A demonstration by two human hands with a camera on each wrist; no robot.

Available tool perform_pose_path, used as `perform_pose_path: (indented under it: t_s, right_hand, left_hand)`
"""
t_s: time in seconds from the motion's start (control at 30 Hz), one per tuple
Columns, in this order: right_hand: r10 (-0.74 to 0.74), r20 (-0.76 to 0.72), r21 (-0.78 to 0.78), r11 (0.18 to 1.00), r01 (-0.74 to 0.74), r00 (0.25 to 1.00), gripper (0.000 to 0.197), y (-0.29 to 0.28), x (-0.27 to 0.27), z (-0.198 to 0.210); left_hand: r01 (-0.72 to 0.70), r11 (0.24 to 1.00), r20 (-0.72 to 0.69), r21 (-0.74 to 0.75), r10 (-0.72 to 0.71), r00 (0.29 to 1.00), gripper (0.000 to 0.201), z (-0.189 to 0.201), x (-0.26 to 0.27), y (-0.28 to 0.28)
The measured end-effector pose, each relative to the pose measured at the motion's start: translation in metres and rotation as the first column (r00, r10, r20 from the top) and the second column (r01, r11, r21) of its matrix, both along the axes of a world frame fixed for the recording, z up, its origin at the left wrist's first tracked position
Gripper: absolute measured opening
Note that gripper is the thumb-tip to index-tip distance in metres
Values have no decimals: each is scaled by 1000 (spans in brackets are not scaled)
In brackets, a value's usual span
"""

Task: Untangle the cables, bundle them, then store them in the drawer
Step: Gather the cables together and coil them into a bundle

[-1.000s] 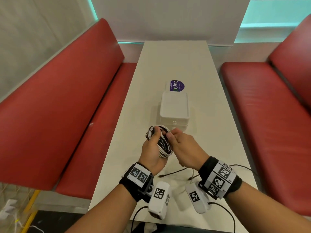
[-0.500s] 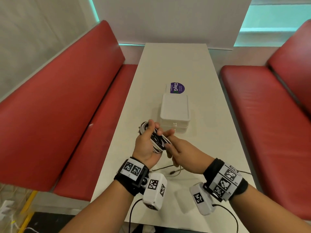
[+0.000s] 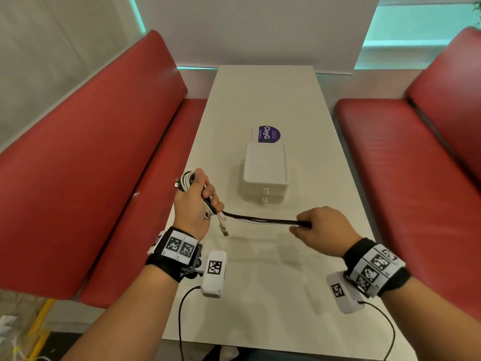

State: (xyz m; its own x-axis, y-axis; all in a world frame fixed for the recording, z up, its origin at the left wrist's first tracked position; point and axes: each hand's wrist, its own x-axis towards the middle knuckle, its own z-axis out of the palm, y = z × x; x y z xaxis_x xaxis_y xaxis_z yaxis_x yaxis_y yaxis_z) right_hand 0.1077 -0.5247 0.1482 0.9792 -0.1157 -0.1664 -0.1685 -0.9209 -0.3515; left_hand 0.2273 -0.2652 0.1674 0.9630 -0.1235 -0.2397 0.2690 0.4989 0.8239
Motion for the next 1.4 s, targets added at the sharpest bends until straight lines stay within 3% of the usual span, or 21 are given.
perform_pose_path:
  t_s: [0.1, 0.27, 0.3, 0.33, 0.4, 0.5, 0.57, 0.63, 0.73, 0.77, 0.8, 0.83, 0.9, 0.97, 1.03, 1.13, 1.2, 1.27, 1.33, 1.4]
  right_hand:
    - [-105, -91, 6, 994, 106, 990, 45, -24, 1, -5]
    - [-146, -86, -243, 962, 122, 985, 27, -55, -11, -22]
    - [-127, -101, -269, 958, 96, 987, 32, -56, -11, -25]
    - [-116, -153, -288, 955, 68, 981, 53, -55, -8, -26]
    - [-79, -185, -159, 986, 49, 980, 87, -45, -1, -17]
    - [61, 99, 225, 971, -82, 993, 86, -8, 7, 13]
    - [122, 228, 392, 897, -205, 966, 80, 28, 12, 33]
    - [166, 175, 600, 764, -239, 971, 76, 62, 17, 40]
    - [128, 53, 884, 455, -106, 990, 32, 92, 21, 33]
    - [91, -8, 922, 386, -28, 996, 19, 95, 20, 31]
    - [60, -63, 924, 380, 36, 996, 14, 97, 19, 30]
    - [32, -100, 898, 433, 76, 994, 16, 97, 17, 28]
    - [19, -107, 785, 615, 73, 994, 19, 97, 12, 23]
    - [70, -32, 654, 756, -32, 997, 19, 97, 6, 19]
    - [156, 47, 519, 840, -158, 987, 17, 99, -1, 19]
    - [273, 51, 370, 888, -272, 961, 11, 106, -5, 26]
    - [364, 13, 252, 900, -355, 931, 27, 111, -6, 31]
    - [441, -21, 172, 886, -432, 897, 27, 112, -6, 37]
    - [480, -38, 152, 870, -469, 877, 21, 110, -3, 45]
    - [475, 4, 177, 866, -468, 880, 23, 104, 3, 55]
  left_hand:
    - [-70, 997, 2, 16, 70, 998, 36, 1, 8, 10]
    - [-128, 991, 28, 44, 127, 992, 37, 5, 27, 43]
    - [-110, 992, 43, 68, 107, 993, 37, 4, 25, 43]
    - [-85, 992, 59, 95, 80, 995, 36, 2, 22, 38]
    - [-18, 993, 66, 120, 10, 998, 37, -1, 11, 22]
    - [142, 988, 67, 53, -146, 987, 36, -1, -9, -5]
    - [263, 963, 91, -56, -258, 962, 32, 4, -23, -21]
    - [339, 920, 105, -194, -324, 940, 31, 11, -33, -34]
    - [342, 888, 105, -307, -326, 939, 32, 20, -30, -40]
    - [329, 891, 99, -314, -314, 944, 33, 23, -27, -38]
    - [313, 898, 94, -309, -298, 950, 33, 25, -23, -34]
    - [294, 909, 92, -297, -279, 956, 33, 26, -20, -31]
    - [257, 927, 90, -273, -241, 966, 31, 29, -15, -23]
    - [230, 946, 84, -230, -216, 973, 28, 32, -11, -18]
    - [193, 974, 91, -121, -183, 979, 28, 31, -7, -16]
    - [82, 991, 101, 101, -92, 991, 34, 26, -6, -20]
    - [24, 968, 122, 251, -56, 991, 31, 23, -7, -24]
    - [16, 928, 135, 372, -71, 988, 31, 19, -9, -28]
    - [30, 863, 172, 505, -135, 976, 38, 14, -12, -29]
    - [16, 733, 251, 680, -254, 934, 34, 12, -18, -32]
